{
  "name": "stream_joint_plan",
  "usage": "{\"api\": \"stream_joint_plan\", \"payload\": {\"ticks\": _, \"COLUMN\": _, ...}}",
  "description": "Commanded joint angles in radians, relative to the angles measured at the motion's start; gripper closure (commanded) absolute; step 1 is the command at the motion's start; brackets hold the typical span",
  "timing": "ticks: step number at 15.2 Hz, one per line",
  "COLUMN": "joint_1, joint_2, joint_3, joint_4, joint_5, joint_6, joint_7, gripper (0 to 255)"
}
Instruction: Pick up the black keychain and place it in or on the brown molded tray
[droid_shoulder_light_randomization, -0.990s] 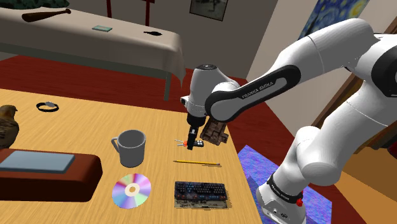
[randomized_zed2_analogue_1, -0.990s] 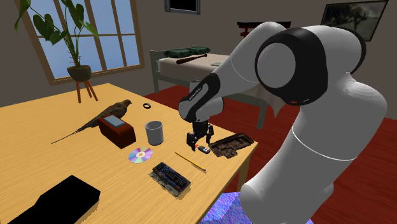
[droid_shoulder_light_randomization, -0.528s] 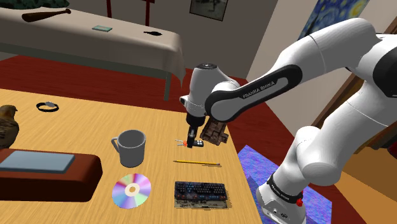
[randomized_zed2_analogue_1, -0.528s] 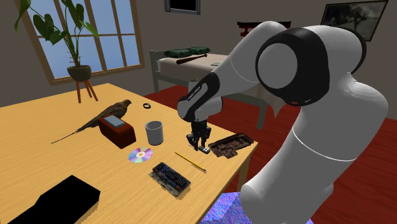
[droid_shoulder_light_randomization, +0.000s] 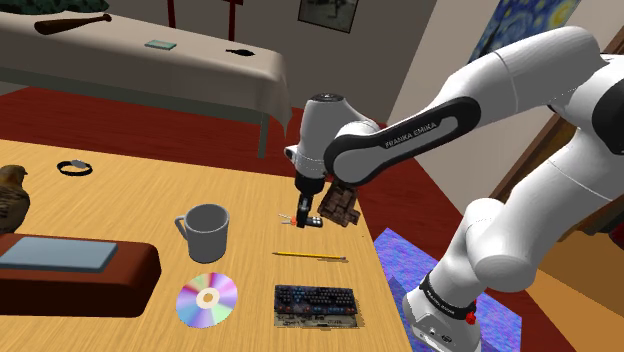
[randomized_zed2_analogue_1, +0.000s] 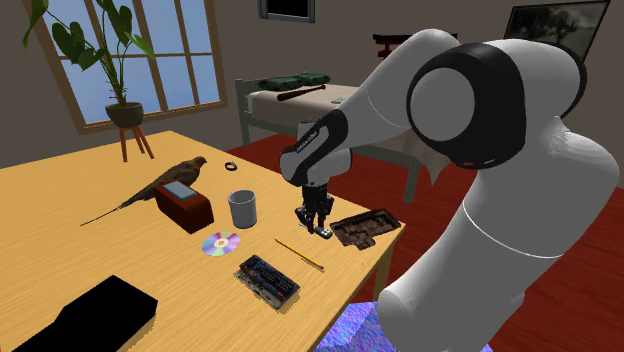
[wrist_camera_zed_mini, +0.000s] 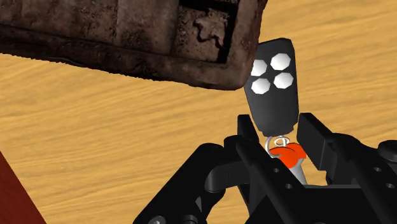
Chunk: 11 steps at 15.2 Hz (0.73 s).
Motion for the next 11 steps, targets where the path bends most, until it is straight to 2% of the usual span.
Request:
{"api": "stream_joint_plan", "payload": {"ticks": 1, "joint_1": 0.0, "joint_2": -0.016, "joint_3": -0.002, "joint_4": 0.011, "joint_5": 0.002, "joint_6": -0.028, "joint_7": -0.003, "gripper": 255}}
{"api": "stream_joint_plan", "payload": {"ticks": 11, "joint_1": 0.002, "joint_2": -0.092, "joint_3": -0.009, "joint_4": 0.084, "joint_5": 0.01, "joint_6": -0.176, "joint_7": -0.012, "gripper": 255}}
